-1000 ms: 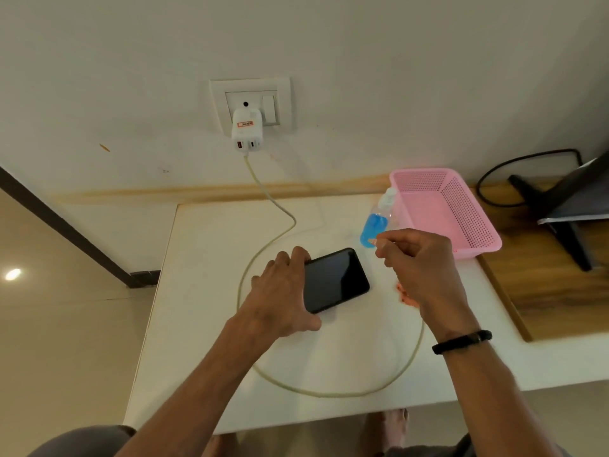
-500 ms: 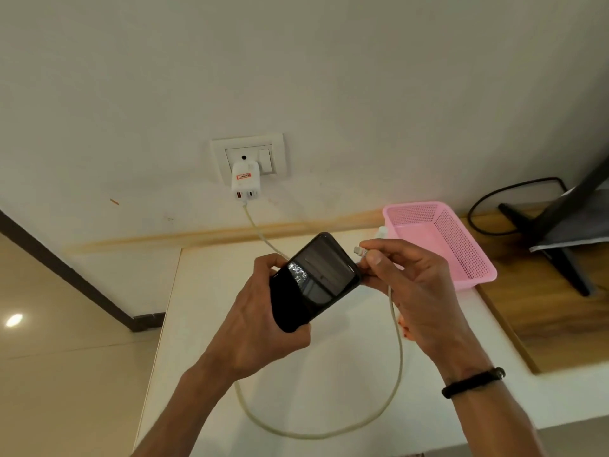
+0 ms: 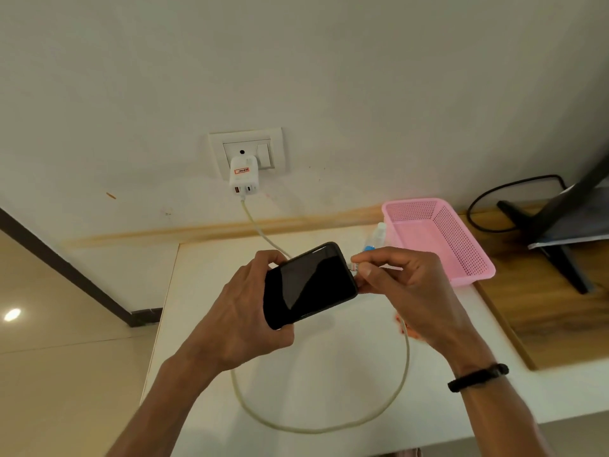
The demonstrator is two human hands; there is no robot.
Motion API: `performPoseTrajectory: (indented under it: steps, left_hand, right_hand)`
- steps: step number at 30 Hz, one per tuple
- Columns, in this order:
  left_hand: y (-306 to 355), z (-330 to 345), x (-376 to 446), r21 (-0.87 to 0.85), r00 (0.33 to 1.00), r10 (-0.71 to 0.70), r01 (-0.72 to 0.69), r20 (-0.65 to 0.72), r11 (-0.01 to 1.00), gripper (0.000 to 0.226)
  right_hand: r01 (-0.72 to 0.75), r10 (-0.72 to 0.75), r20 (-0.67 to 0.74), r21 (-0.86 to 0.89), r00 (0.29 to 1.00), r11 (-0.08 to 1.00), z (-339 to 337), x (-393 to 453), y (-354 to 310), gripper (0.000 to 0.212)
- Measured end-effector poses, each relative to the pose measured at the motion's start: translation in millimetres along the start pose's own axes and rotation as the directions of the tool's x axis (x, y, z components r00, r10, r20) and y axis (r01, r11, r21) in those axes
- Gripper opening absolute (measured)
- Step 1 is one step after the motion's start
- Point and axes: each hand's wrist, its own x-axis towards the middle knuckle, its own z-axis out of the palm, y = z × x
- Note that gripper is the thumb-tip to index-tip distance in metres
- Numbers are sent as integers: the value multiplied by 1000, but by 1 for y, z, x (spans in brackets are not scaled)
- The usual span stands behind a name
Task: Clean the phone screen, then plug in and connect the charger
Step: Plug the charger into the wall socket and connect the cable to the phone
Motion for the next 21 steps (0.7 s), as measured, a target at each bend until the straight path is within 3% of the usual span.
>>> performPoseTrajectory:
  steps: [8, 21]
  left_hand:
    - [-4, -10, -5, 127, 992, 7, -23, 127, 992, 77]
    - [-11, -7, -9, 121, 962, -82, 52, 262, 991, 79]
  right_hand:
    - [-97, 125, 140, -193, 982, 976, -1, 0, 8, 15]
    - [-179, 243, 187, -304, 952, 936, 5, -2, 12, 15]
